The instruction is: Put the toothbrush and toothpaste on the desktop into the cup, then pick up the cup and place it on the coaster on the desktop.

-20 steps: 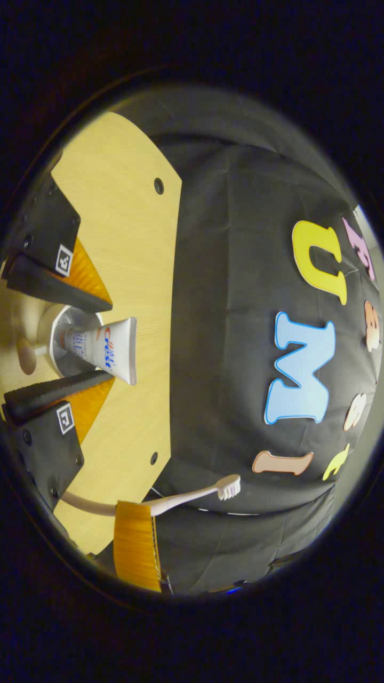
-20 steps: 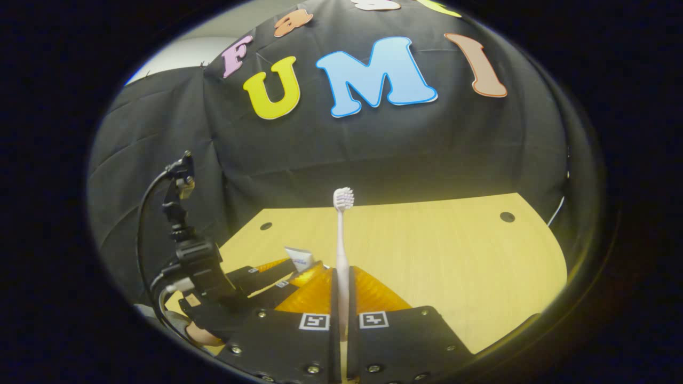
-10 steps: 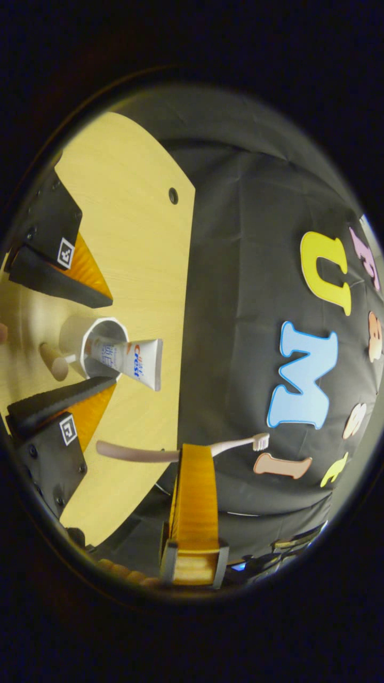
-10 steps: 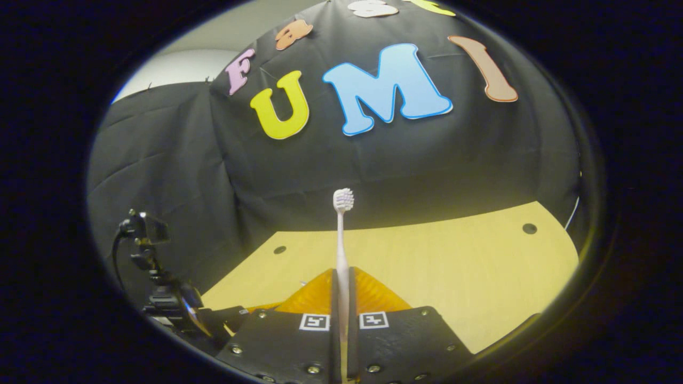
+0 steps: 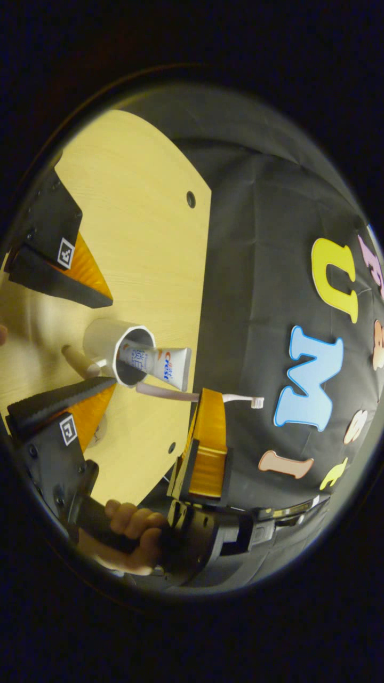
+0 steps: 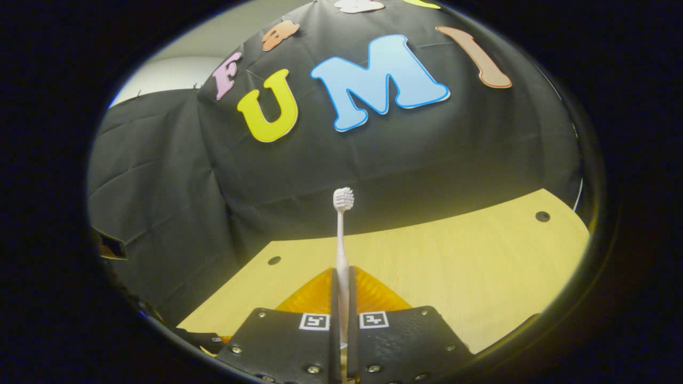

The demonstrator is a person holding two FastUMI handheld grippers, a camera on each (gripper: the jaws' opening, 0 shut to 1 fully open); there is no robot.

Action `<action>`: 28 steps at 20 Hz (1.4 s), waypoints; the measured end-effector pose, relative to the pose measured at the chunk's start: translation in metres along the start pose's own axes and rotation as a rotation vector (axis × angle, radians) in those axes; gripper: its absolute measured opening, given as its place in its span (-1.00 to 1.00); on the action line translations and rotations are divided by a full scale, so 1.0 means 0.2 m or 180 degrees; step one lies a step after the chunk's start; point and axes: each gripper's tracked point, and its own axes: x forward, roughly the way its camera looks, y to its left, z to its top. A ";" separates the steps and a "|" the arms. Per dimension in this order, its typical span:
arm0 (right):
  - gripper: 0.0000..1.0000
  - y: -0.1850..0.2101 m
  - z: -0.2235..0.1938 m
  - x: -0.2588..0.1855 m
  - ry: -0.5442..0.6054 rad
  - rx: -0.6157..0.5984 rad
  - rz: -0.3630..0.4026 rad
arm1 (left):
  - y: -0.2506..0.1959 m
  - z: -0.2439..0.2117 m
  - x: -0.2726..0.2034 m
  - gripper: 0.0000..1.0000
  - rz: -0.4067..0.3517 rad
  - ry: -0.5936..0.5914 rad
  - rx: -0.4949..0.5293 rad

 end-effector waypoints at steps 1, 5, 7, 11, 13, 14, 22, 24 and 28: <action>-0.89 0.01 -0.02 0.01 -0.0002 0.0026 0.0012 | 0.00 -0.02 0.00 0.67 -0.0016 0.0023 -0.0006; -0.89 0.00 -0.09 0.03 0.0014 0.0014 -0.0039 | -0.02 -0.03 -0.01 0.67 -0.0090 0.0048 -0.0006; -0.89 0.01 -0.09 0.02 -0.0023 0.0007 -0.0033 | -0.04 -0.04 -0.01 0.68 -0.0133 0.0057 0.0004; -0.84 0.00 -0.09 0.03 0.0001 0.0047 -0.0013 | -0.07 -0.03 0.00 0.66 -0.0178 0.0049 0.0031; -0.80 0.00 -0.08 0.01 0.0008 0.0056 0.0014 | -0.08 -0.03 0.01 0.68 -0.0198 0.0050 0.0040; -0.73 0.01 -0.08 0.02 0.0000 0.0072 0.0044 | -0.09 -0.03 0.01 0.68 -0.0207 0.0051 0.0048; 0.58 0.00 0.01 -0.06 -0.0083 0.0064 0.0045 | -0.13 -0.02 0.03 0.67 -0.0214 0.0043 0.0129; 0.78 -0.02 0.04 -0.08 -0.0109 0.0048 0.0018 | -0.15 -0.02 0.04 0.66 -0.0203 0.0072 0.0124; 0.78 -0.07 0.12 -0.17 -0.0168 0.0017 -0.0044 | -0.15 -0.05 0.07 0.67 -0.0115 0.0207 0.0102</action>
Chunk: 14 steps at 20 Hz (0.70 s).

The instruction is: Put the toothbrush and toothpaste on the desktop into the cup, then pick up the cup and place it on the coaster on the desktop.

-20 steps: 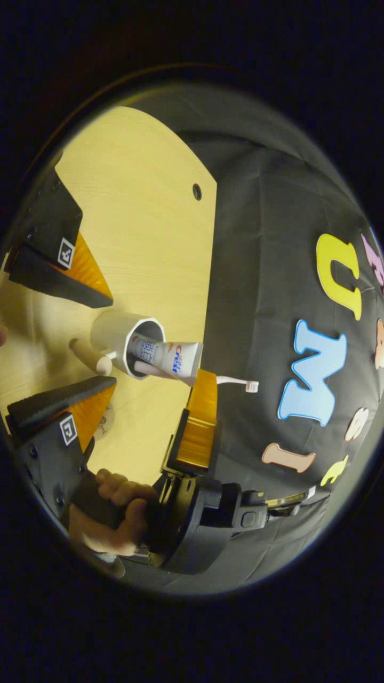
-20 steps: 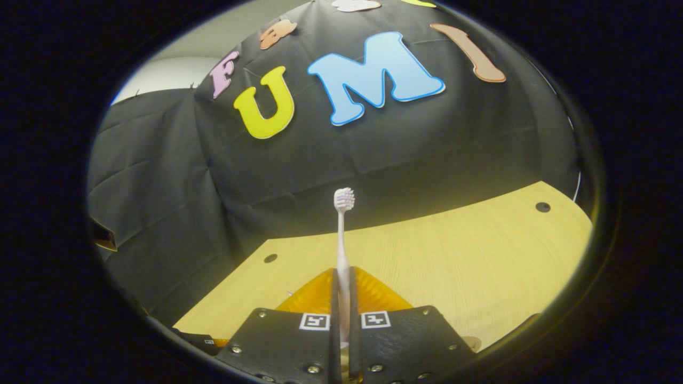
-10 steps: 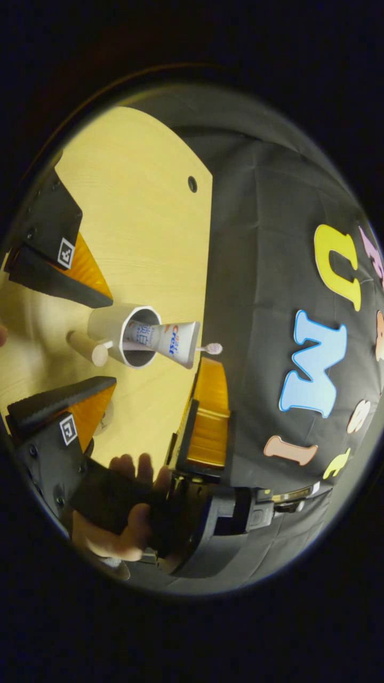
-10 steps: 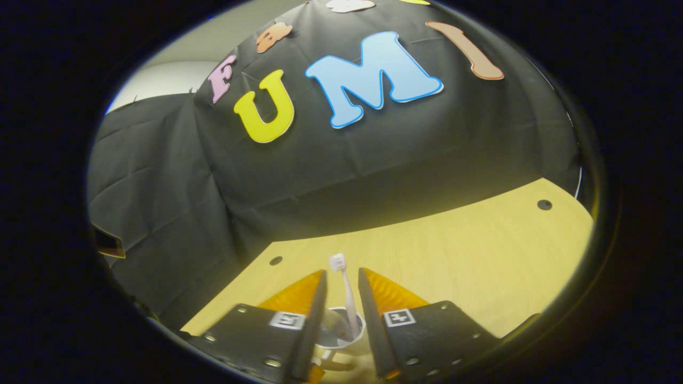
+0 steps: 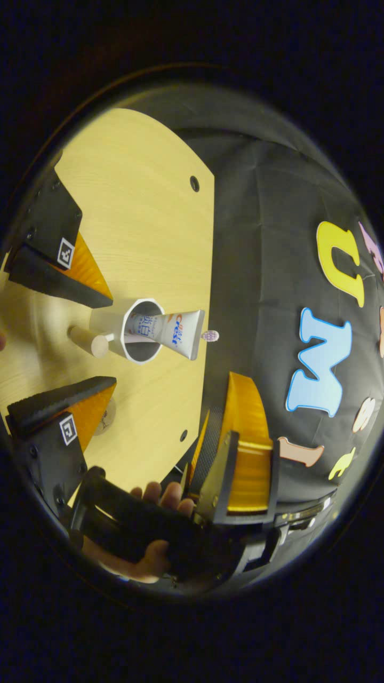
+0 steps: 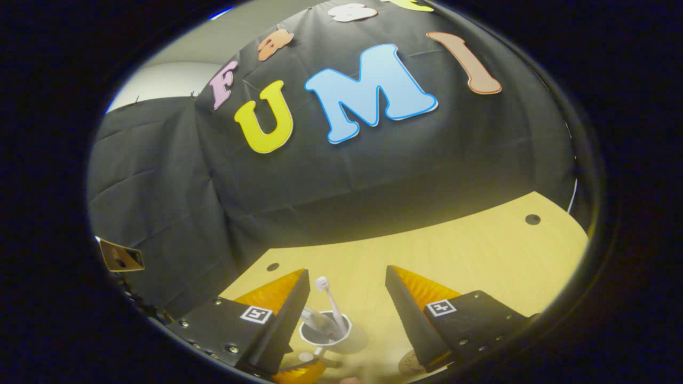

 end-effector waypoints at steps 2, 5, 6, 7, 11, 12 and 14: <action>0.78 -0.03 0.04 -0.05 -0.0034 -0.0028 -0.0036 | -0.01 -0.03 0.03 0.68 0.0038 0.0094 -0.0023; 0.78 -0.08 0.10 -0.12 -0.0072 -0.0110 -0.0115 | 0.00 -0.04 0.07 0.68 0.0107 0.0249 0.0016; 0.78 -0.09 0.12 -0.15 -0.0075 -0.0147 -0.0146 | 0.01 -0.04 0.09 0.67 0.0120 0.0302 0.0033; 0.78 -0.11 0.13 -0.18 -0.0086 -0.0195 -0.0176 | 0.01 -0.05 0.10 0.68 0.0140 0.0358 0.0033; 0.78 -0.18 0.18 -0.32 -0.0121 -0.0493 -0.0312 | 0.03 -0.08 0.16 0.67 0.0224 0.0554 -0.0091; 0.80 -0.20 0.19 -0.36 -0.0117 -0.0578 -0.0355 | 0.03 -0.09 0.17 0.67 0.0235 0.0605 -0.0140; 0.80 -0.23 0.21 -0.43 -0.0108 -0.0692 -0.0424 | 0.04 -0.12 0.19 0.67 0.0268 0.0727 -0.0223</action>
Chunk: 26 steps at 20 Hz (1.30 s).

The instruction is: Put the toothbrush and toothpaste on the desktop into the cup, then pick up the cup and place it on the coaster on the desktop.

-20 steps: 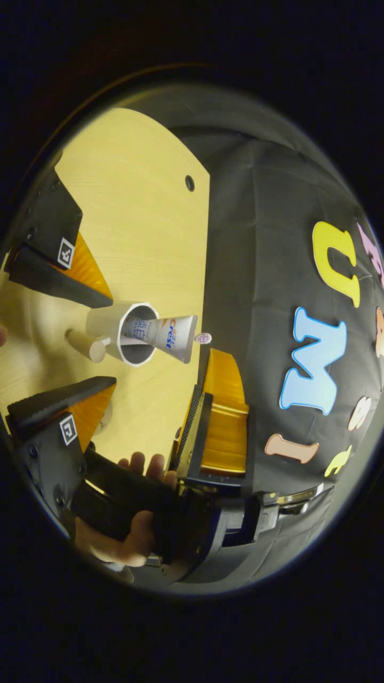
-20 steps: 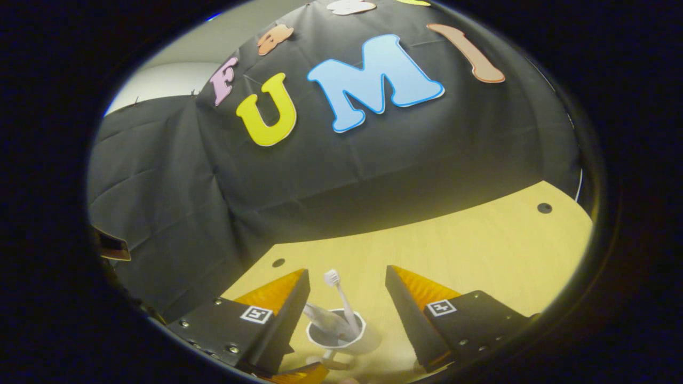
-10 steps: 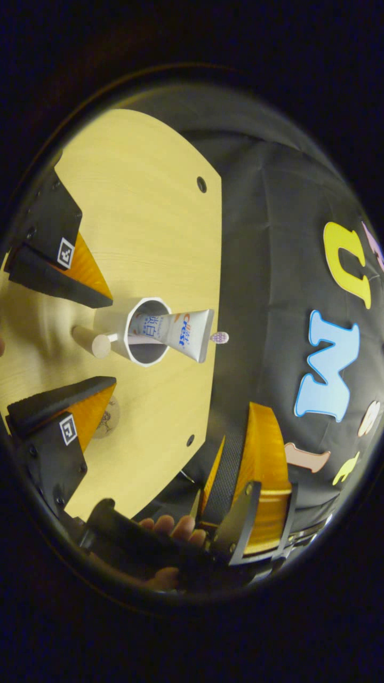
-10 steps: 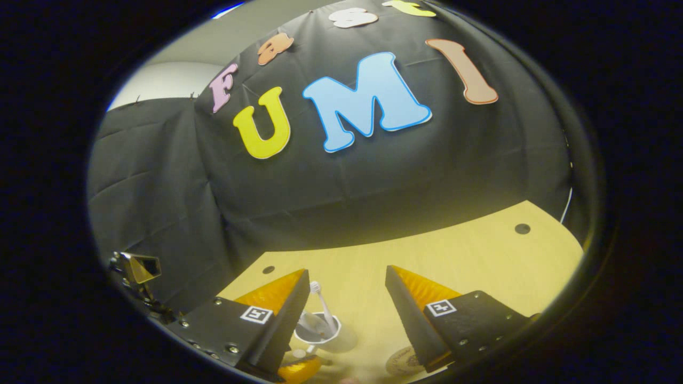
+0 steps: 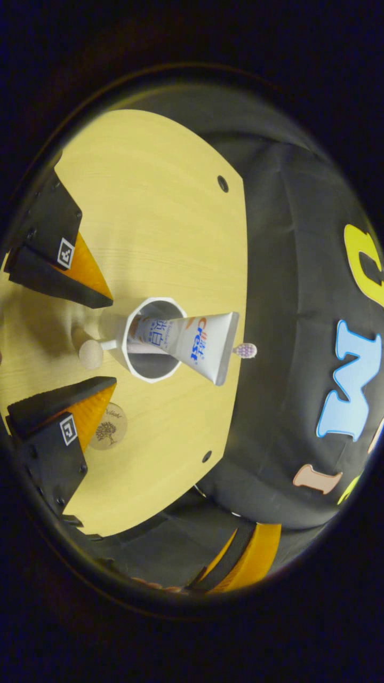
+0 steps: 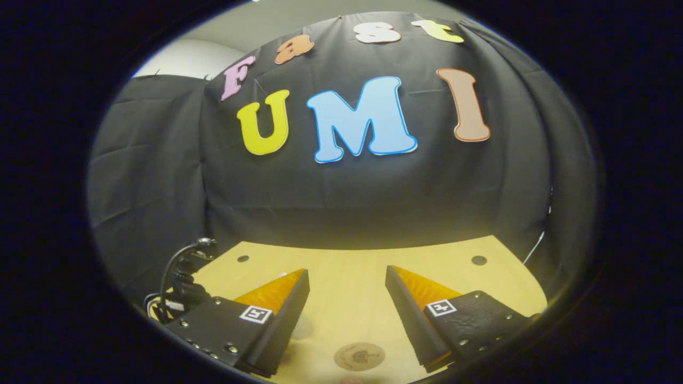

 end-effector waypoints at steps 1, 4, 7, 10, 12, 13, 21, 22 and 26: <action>0.79 -0.02 0.00 -0.03 0.0012 -0.0042 -0.0025 | 0.01 0.00 0.01 0.67 0.0025 0.0063 -0.0027; 0.80 -0.08 0.00 -0.10 0.0024 -0.0169 -0.0124 | 0.01 -0.01 0.04 0.66 0.0073 0.0227 -0.0073; 0.80 -0.11 -0.02 -0.14 0.0030 -0.0248 -0.0199 | 0.01 -0.02 0.07 0.65 0.0099 0.0348 -0.0039; 0.62 -0.13 -0.02 -0.18 0.0047 -0.0281 -0.0237 | 0.01 -0.03 0.09 0.59 0.0127 0.0449 0.0043; 0.62 -0.15 -0.04 -0.19 0.0077 -0.0259 -0.0264 | 0.01 -0.03 0.10 0.48 0.0115 0.0542 0.0044; 0.80 -0.16 -0.05 -0.19 0.0089 -0.0241 -0.0278 | 0.00 -0.03 0.11 0.32 0.0115 0.0584 0.0022; 0.80 -0.27 -0.10 -0.24 0.0193 -0.0102 -0.0420 | 0.01 -0.11 0.18 0.00 0.0228 0.0917 -0.0040; 0.80 -0.28 -0.10 -0.25 0.0197 -0.0088 -0.0441 | 0.01 -0.12 0.19 -0.02 0.0242 0.0959 -0.0045; 0.80 -0.35 -0.11 -0.28 0.0199 -0.0031 -0.0529 | 0.05 -0.14 0.20 -0.16 0.0378 0.1040 0.0072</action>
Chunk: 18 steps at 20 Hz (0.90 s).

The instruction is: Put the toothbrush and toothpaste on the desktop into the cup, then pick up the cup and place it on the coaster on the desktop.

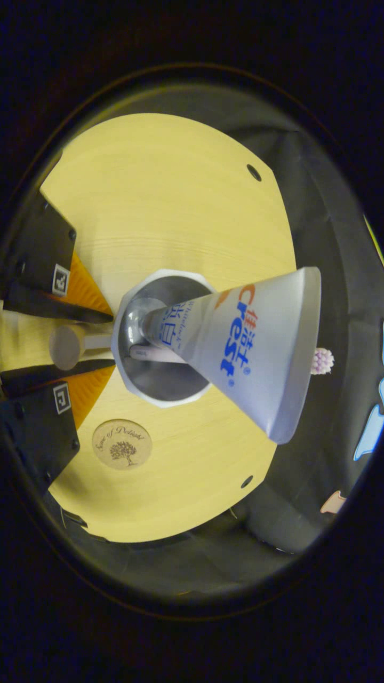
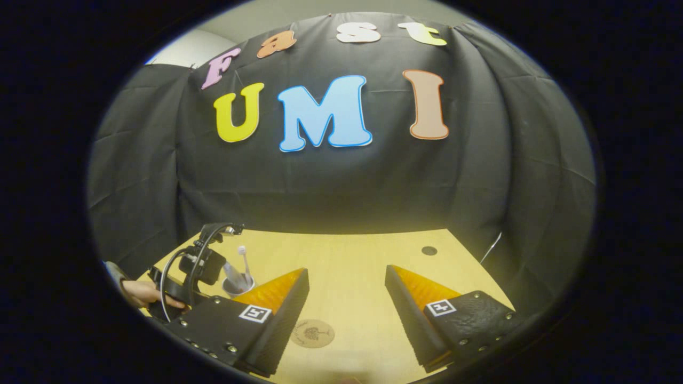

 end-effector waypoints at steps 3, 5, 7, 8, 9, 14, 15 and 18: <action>0.80 -0.04 -0.02 0.00 0.0021 0.0098 -0.0043 | 0.01 -0.02 -0.02 -0.24 0.0096 0.0076 0.0094; 0.80 -0.06 -0.03 0.00 0.0037 0.0168 -0.0065 | 0.01 -0.02 -0.02 -0.31 0.0113 0.0100 0.0129; 0.80 -0.08 -0.04 0.00 0.0059 0.0221 -0.0080 | 0.01 -0.01 -0.02 -0.31 0.0141 0.0075 0.0149; 0.80 -0.09 -0.05 0.00 0.0065 0.0239 -0.0091 | 0.01 0.01 -0.02 -0.36 0.0144 0.0054 0.0150; 0.80 -0.10 -0.05 0.00 0.0075 0.0252 -0.0101 | 0.01 0.00 -0.02 -0.37 0.0160 0.0035 0.0179; 0.80 -0.12 -0.07 -0.01 0.0102 0.0287 -0.0127 | -0.02 0.02 -0.02 -0.45 0.0131 -0.0149 0.0249; 0.80 -0.12 -0.07 -0.01 0.0107 0.0292 -0.0122 | -0.05 0.03 -0.02 -0.45 0.0096 -0.0183 0.0235; 0.80 -0.12 -0.08 -0.01 0.0127 0.0288 -0.0114 | -0.12 0.04 -0.01 -0.45 -0.0022 -0.0298 0.0139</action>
